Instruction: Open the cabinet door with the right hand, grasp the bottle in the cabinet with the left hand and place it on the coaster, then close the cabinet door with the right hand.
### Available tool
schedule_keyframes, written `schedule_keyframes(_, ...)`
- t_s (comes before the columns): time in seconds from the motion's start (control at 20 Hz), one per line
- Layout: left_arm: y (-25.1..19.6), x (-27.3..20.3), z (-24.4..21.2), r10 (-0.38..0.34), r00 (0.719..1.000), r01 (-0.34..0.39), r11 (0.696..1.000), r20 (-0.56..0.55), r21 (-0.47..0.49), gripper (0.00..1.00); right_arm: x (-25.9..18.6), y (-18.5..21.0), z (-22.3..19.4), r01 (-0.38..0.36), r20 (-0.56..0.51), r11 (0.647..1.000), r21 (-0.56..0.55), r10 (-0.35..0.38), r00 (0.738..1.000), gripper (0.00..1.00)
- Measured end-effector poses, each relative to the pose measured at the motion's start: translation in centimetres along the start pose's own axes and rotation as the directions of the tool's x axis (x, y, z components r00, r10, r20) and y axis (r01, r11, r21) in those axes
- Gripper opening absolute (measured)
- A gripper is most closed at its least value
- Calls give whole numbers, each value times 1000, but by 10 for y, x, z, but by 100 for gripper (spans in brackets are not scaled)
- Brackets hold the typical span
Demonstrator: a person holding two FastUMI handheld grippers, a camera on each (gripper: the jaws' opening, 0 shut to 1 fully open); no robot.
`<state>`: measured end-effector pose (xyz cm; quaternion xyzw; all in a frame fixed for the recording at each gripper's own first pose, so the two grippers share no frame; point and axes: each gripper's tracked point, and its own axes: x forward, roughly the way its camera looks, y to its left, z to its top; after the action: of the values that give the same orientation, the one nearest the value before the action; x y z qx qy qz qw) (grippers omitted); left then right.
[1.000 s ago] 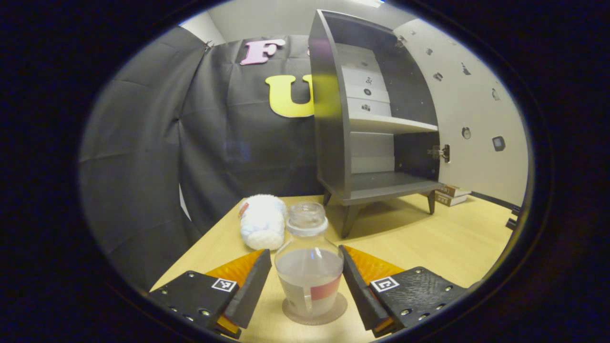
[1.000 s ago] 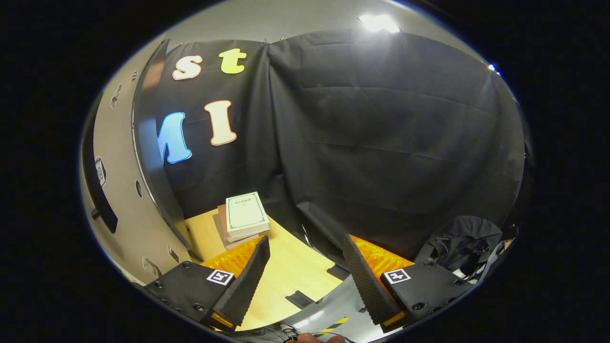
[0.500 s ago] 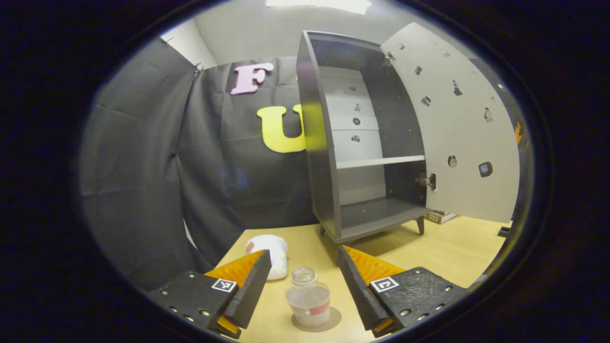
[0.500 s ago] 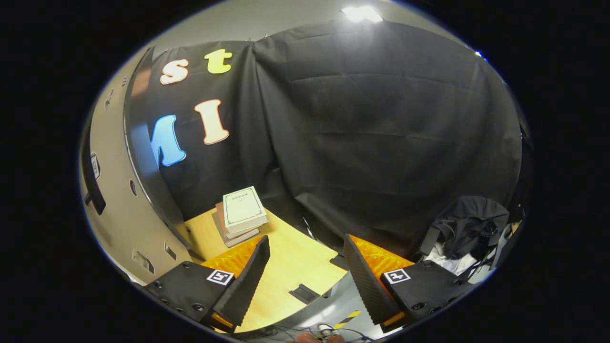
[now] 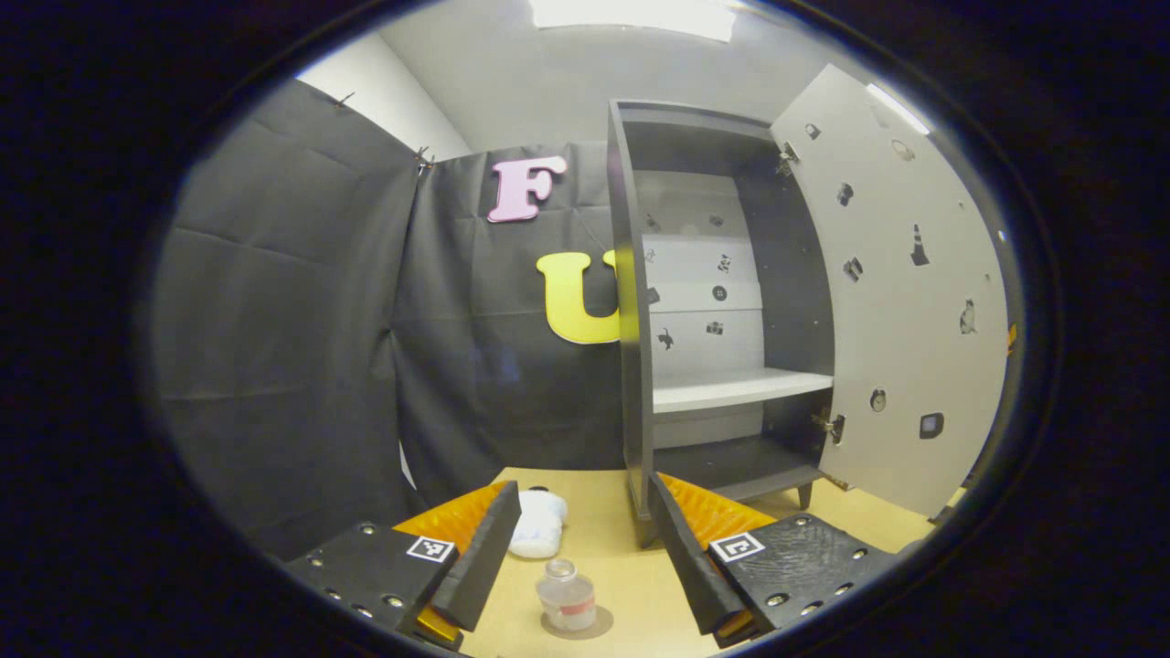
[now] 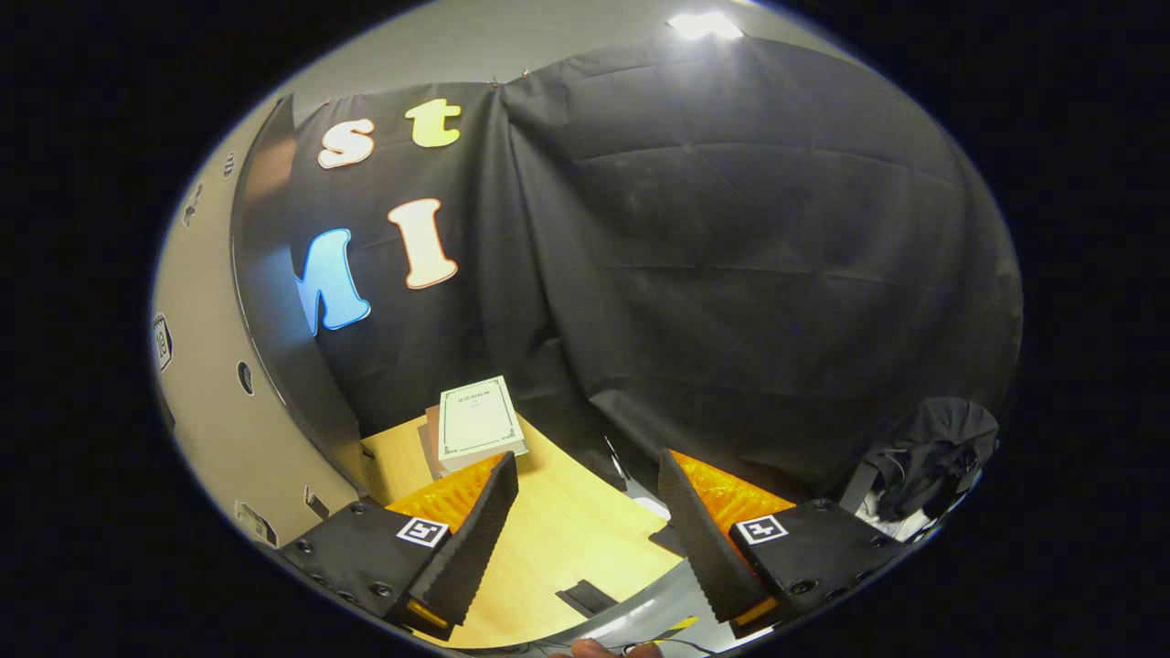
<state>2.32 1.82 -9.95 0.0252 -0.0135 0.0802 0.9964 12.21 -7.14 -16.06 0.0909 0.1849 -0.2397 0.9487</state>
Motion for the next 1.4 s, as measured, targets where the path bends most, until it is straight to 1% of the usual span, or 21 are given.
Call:
schedule_keyframes(0.1, -14, -8, 12, 21, 1000, -21, 1000, 11, 14, 86, 5, 6, 11, -46, 10, 999, -11, 46, 999, 98)
schedule_keyframes(0.25, -47, -15, 22, 3, 1000, -3, 1000, 16, 9, 85, 8, 14, 32, -111, 52, 993, -50, 113, 992, 98)
schedule_keyframes(0.3, -57, -20, 26, -1, 1000, 1, 1000, 20, 8, 87, 9, 17, 39, -131, 65, 989, -73, 136, 989, 98)
schedule_keyframes(0.45, -86, -29, 33, -1, 1000, 1, 1000, 8, 2, 87, 3, 34, 61, -213, 97, 969, -126, 226, 969, 98)
schedule_keyframes(0.55, -102, -37, 35, 1, 1000, -1, 1000, -19, -12, 88, -3, 47, 72, -280, 108, 950, -142, 296, 949, 98)
schedule_keyframes(0.6, -111, -41, 40, 0, 1000, 0, 1000, -23, -15, 87, -5, 53, 77, -309, 112, 939, -152, 327, 938, 98)
schedule_keyframes(0.65, -118, -45, 46, 0, 1000, -1, 1000, -27, -15, 88, -7, 58, 81, -335, 116, 928, -166, 355, 927, 93)
schedule_keyframes(0.7, -125, -49, 51, 4, 1000, -5, 1000, -24, -12, 88, -10, 62, 85, -357, 121, 916, -180, 381, 917, 98)
schedule_keyframes(0.75, -130, -55, 58, 10, 1000, -10, 1000, -16, -5, 91, -12, 65, 89, -378, 125, 906, -191, 404, 906, 93)
schedule_keyframes(0.8, -134, -59, 65, 16, 1000, -16, 1000, -6, 1, 87, -15, 69, 93, -400, 124, 895, -198, 428, 895, 93)
schedule_keyframes(0.9, -143, -68, 79, 25, 1000, -25, 1000, 8, -2, 87, -20, 78, 100, -442, 127, 872, -211, 473, 872, 93)
schedule_keyframes(0.95, -146, -71, 83, 28, 1000, -28, 1000, 7, -14, 89, -22, 83, 103, -462, 129, 861, -215, 494, 860, 93)
schedule_keyframes(1.0, -148, -74, 88, 29, 1000, -29, 999, 7, -31, 87, -25, 87, 107, -481, 132, 849, -217, 514, 847, 93)
schedule_keyframes(1.05, -150, -76, 92, 30, 1000, -30, 998, 8, -48, 88, -28, 94, 110, -502, 133, 836, -219, 536, 834, 93)
schedule_keyframes(1.1, -149, -79, 96, 37, 999, -36, 997, 8, -61, 88, -33, 101, 113, -524, 133, 823, -221, 558, 819, 98)
schedule_keyframes(1.15, -147, -83, 99, 46, 999, -45, 997, 5, -69, 88, -37, 108, 116, -544, 133, 808, -226, 579, 805, 93)
schedule_keyframes(1.2, -143, -86, 102, 56, 998, -56, 996, 2, -73, 89, -43, 114, 119, -563, 134, 793, -235, 600, 789, 98)
schedule_keyframes(1.4, -123, -91, 103, 115, 992, -118, 991, -41, -70, 87, -62, 137, 120, -623, 118, 742, -247, 661, 741, 98)
